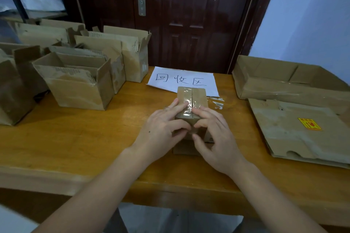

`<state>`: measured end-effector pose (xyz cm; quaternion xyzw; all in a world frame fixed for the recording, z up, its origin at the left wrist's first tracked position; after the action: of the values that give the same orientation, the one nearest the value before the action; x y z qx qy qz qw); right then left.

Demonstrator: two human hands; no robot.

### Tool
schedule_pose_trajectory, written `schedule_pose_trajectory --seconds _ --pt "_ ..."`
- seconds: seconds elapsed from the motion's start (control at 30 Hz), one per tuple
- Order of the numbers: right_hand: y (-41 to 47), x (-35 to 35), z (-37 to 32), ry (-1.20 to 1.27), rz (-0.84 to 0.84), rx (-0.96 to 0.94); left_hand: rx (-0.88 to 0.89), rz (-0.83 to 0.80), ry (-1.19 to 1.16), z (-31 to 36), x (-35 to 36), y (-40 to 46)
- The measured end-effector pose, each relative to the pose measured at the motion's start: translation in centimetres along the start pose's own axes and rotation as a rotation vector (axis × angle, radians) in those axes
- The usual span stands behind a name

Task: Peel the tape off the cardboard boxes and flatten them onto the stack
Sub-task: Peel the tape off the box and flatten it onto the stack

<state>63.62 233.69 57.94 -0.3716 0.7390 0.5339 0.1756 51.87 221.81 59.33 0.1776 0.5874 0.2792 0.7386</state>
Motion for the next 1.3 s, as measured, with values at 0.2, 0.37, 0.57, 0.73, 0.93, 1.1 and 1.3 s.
schedule_pose_trajectory --seconds 0.2,0.37,0.57,0.73,0.93,1.1,1.3 --pt "0.5 0.0 0.3 -0.034 0.099 -0.023 -0.002 -0.017 0.022 -0.3 0.1 0.1" --pt "0.6 -0.2 0.1 -0.169 0.145 -0.090 -0.007 0.012 -0.003 -0.3 -0.3 0.3" --pt "0.7 -0.5 -0.3 -0.226 0.197 -0.134 -0.098 -0.013 -0.030 -0.7 -0.4 0.5" --pt "1.3 -1.2 -0.8 -0.270 0.299 -0.202 -0.082 -0.055 -0.014 -0.4 -0.3 0.3" --pt "0.6 -0.7 -0.8 -0.341 0.193 -0.282 -0.067 -0.115 -0.050 -1.0 -0.7 0.3" --pt "0.5 -0.7 -0.8 -0.314 0.196 -0.244 -0.039 -0.070 -0.047 -1.0 -0.4 0.0" --pt "0.5 -0.5 -0.8 -0.266 0.161 -0.193 -0.027 0.046 -0.040 -0.7 -0.2 0.0"
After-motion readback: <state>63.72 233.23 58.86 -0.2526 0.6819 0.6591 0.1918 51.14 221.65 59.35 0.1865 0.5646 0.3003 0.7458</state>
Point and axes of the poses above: each hand's wrist, its own y-axis towards the middle knuckle, its own x-axis out of the palm, z = x × y, the point moved 5 cm from there along y, towards the middle knuckle, and after that the axes turned 1 degree about x, right-handed, at the moved point
